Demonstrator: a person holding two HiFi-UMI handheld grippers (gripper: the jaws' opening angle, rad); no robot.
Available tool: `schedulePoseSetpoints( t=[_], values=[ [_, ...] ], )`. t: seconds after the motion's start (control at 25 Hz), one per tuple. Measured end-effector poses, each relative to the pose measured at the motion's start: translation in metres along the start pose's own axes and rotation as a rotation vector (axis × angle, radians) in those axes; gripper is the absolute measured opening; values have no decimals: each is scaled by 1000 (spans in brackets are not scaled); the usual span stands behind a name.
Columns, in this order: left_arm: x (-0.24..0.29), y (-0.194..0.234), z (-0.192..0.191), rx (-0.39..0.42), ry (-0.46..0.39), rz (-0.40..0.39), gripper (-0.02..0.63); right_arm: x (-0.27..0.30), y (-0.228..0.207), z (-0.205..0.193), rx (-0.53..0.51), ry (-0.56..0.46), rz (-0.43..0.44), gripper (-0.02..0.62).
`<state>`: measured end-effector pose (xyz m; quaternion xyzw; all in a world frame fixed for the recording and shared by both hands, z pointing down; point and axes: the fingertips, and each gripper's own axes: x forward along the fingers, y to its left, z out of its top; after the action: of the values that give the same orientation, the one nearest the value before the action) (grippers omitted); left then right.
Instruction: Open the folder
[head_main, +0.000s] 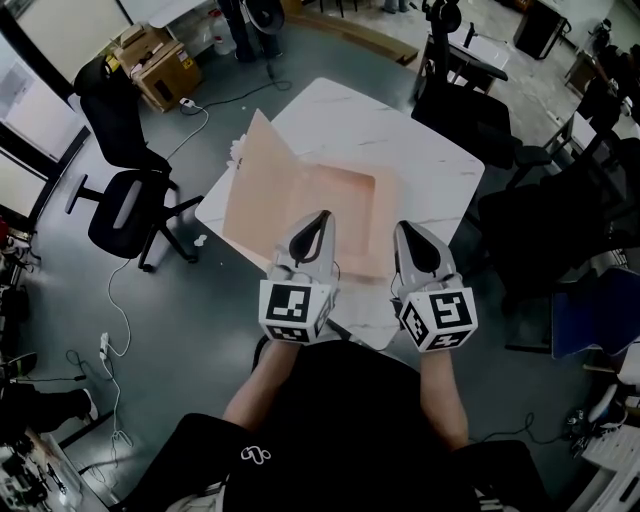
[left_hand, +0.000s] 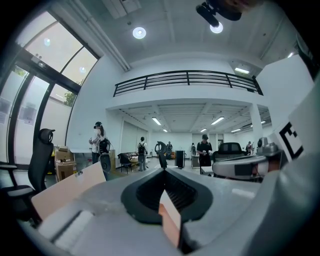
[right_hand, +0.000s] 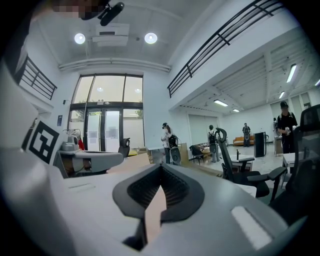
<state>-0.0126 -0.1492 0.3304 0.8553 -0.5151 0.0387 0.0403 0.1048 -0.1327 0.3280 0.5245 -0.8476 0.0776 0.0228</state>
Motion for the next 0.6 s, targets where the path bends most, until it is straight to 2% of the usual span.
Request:
schedulePoseSetpoints(
  t=[0.6],
  values=[
    [1, 5, -2, -37, -11, 23, 2, 8, -3, 4, -24, 7, 5, -2]
  ],
)
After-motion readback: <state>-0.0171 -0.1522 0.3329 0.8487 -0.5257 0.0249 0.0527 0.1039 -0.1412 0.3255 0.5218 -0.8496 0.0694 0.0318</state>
